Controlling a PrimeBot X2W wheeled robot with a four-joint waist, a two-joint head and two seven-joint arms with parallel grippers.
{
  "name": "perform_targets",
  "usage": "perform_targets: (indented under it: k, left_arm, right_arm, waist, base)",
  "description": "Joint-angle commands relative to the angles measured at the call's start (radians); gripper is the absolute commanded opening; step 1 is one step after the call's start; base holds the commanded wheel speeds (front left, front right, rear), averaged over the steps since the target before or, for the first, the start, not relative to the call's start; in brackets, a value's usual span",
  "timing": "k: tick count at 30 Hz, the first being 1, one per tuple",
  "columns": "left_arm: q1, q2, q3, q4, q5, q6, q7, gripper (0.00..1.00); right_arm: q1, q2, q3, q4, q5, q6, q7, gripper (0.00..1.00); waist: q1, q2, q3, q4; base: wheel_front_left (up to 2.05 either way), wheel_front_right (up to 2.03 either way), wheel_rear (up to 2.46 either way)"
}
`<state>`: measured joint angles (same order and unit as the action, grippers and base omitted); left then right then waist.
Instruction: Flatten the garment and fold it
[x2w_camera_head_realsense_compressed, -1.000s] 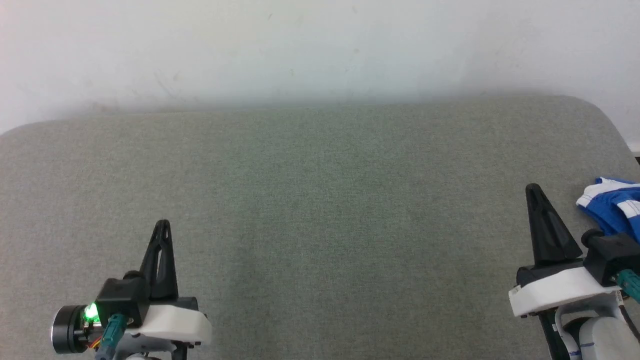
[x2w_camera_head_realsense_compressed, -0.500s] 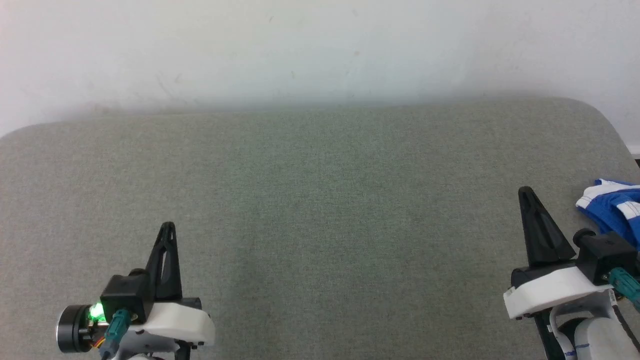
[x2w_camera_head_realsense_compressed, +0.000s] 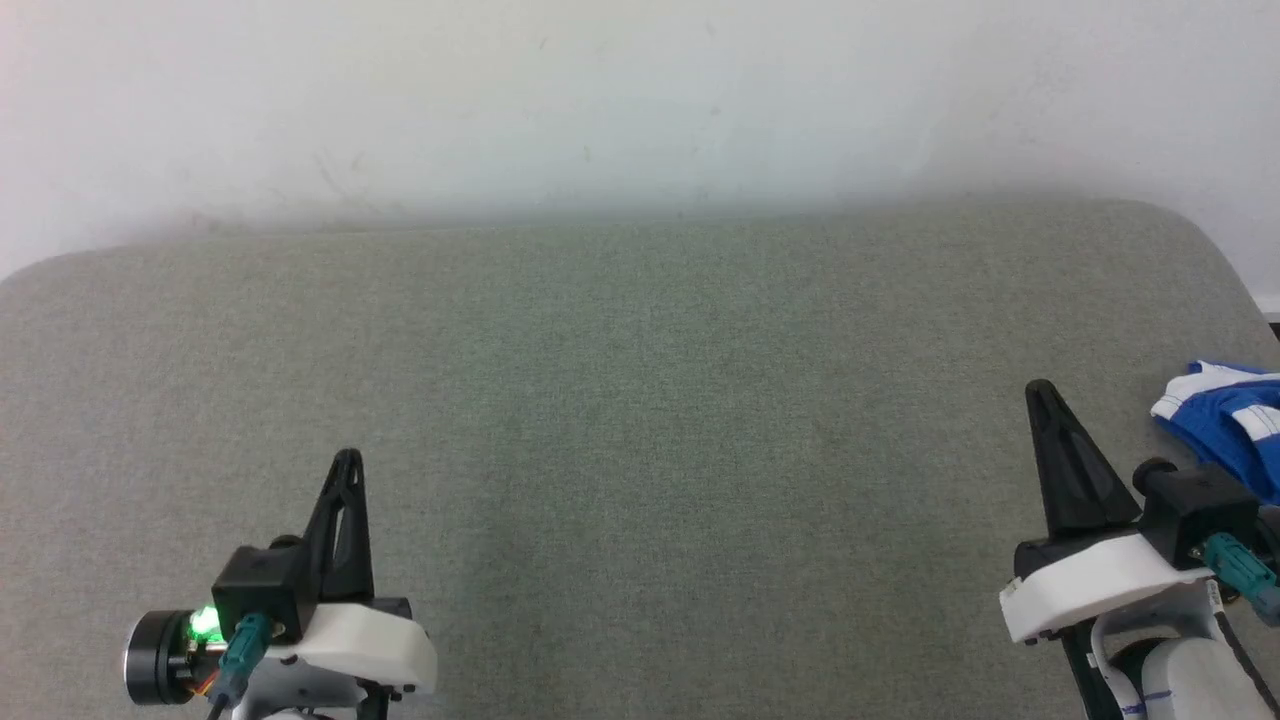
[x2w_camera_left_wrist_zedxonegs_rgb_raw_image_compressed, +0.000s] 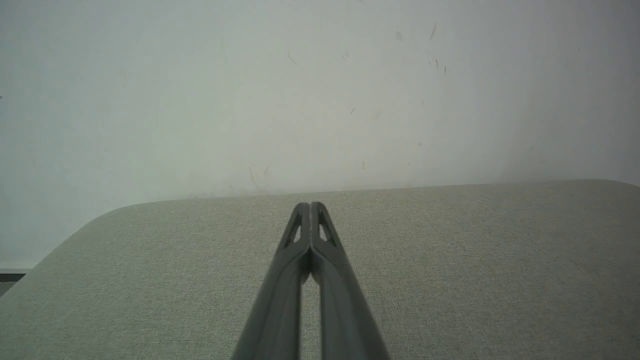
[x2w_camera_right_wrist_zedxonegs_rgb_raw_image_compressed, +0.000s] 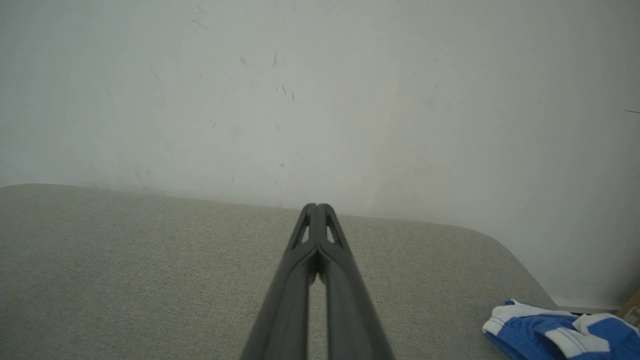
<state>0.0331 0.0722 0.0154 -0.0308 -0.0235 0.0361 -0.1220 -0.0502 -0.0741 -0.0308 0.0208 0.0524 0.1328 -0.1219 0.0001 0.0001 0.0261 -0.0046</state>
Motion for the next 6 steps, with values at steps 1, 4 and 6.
perform_targets:
  k: [1, 4, 6]
  left_arm:
    - [-0.016, -0.003, -0.002, 0.005, 0.012, -0.004, 0.007, 0.0]
    - [-0.017, -0.003, -0.003, 0.006, 0.013, -0.006, 0.011, 0.0]
    - [-0.017, -0.004, -0.003, 0.007, 0.013, -0.007, 0.015, 0.0]
  right_arm:
    - [0.018, 0.004, 0.001, -0.005, -0.009, -0.001, 0.007, 0.0]
    - [0.019, 0.005, 0.002, -0.006, -0.011, -0.001, 0.011, 0.0]
    - [0.02, 0.006, 0.003, -0.007, -0.012, -0.001, 0.015, 0.0]
  waist:
    - [0.0, -0.0001, -0.001, 0.0]
    - [0.0, -0.0001, -0.002, 0.0]
    - [0.0, -0.0001, -0.002, 0.001]
  base:
    - [0.0, 0.0, 0.0]
    - [0.0, 0.0, 0.0]
    - [0.0, 0.0, 0.0]
